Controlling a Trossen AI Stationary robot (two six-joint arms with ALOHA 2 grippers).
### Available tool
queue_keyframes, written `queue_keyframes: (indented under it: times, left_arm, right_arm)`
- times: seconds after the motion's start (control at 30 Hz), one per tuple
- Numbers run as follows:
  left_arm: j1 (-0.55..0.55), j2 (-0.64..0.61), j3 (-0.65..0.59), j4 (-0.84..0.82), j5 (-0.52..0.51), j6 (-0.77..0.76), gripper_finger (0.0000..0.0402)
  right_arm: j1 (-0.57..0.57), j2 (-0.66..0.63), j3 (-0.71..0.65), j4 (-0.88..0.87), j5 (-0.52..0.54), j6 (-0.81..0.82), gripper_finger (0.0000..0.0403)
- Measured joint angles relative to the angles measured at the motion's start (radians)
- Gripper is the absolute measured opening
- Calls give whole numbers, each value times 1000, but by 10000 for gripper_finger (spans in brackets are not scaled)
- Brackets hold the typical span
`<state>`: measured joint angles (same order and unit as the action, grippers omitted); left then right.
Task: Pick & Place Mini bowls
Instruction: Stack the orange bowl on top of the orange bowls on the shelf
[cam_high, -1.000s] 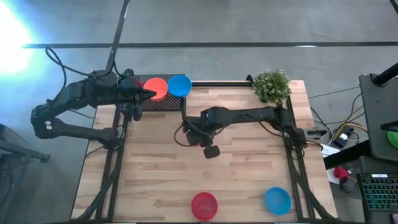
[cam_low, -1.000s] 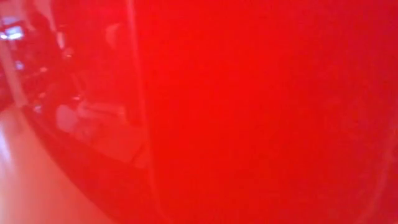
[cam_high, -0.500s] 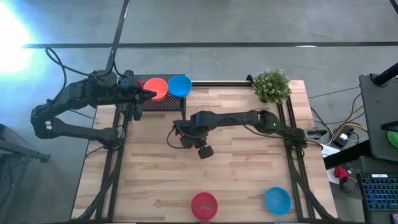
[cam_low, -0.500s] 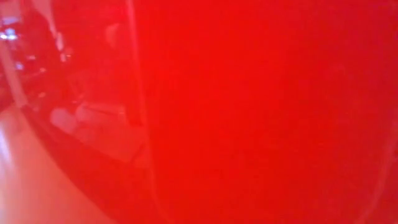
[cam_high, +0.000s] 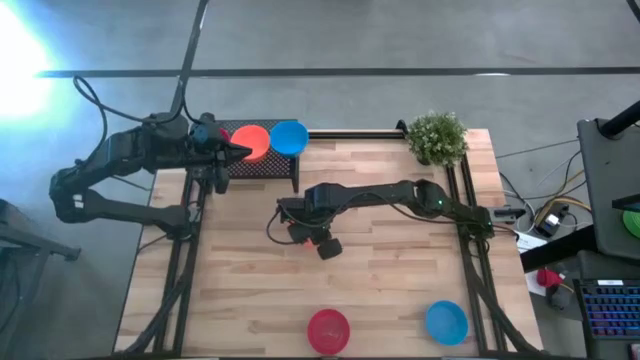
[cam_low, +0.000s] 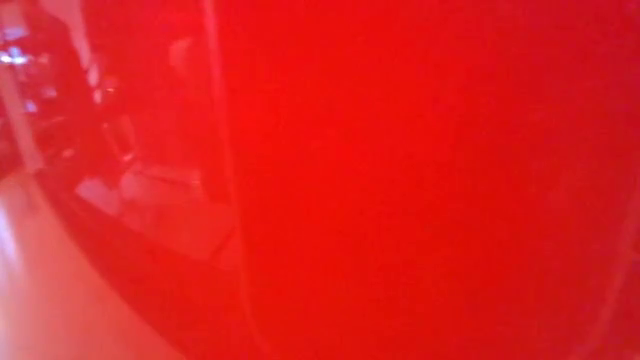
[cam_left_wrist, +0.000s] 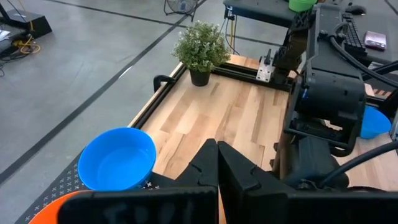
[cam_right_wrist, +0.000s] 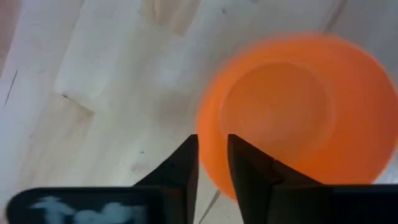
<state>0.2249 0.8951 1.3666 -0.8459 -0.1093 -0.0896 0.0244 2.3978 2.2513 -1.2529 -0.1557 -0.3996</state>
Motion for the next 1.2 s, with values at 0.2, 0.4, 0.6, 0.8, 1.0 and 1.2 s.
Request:
queue_keyframes:
  times: [0.2, 0.4, 0.6, 0.8, 1.0, 1.2]
  left_arm:
    - [0, 0, 0, -1, 0, -22, 0]
    - [0, 2, 0, -37, -5, -47, 0]
    - [0, 2, 0, -83, -12, -103, 0]
    - [0, 13, 0, -153, -40, -150, 0]
    - [0, 66, 0, -231, -42, -210, 0]
    - [-7, 150, 0, -233, -41, -228, 0]
  right_arm:
    - [11, 0, 0, 0, 1, -4, 130]
    - [8, -15, 64, -67, 0, 29, 155]
    - [-6, -81, 90, -146, -1, 100, 151]
    - [-5, -211, 89, -163, -2, 136, 143]
    - [-5, -332, 88, -151, -2, 138, 137]
    - [-5, -442, 72, -144, -1, 139, 141]
